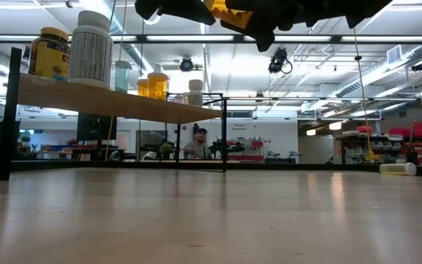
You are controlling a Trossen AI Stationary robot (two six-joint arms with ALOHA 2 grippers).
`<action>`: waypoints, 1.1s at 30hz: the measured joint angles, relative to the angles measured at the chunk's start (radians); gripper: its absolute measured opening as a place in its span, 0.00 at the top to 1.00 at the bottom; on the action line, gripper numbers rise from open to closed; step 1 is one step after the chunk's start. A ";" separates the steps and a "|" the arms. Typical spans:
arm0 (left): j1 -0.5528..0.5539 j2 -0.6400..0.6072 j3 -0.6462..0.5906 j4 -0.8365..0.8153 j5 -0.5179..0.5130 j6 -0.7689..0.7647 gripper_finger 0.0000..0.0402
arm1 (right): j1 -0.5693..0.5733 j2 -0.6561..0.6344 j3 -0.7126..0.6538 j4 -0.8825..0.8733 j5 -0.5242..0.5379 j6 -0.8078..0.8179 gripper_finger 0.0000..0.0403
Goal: Pick and place medicine bottles onto shelf by color
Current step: Put the orange pill bottle on the shelf
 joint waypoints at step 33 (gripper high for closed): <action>0.019 -0.001 0.000 -0.001 0.126 -0.012 0.40 | 0.000 0.000 0.000 -0.039 -0.026 -0.002 0.50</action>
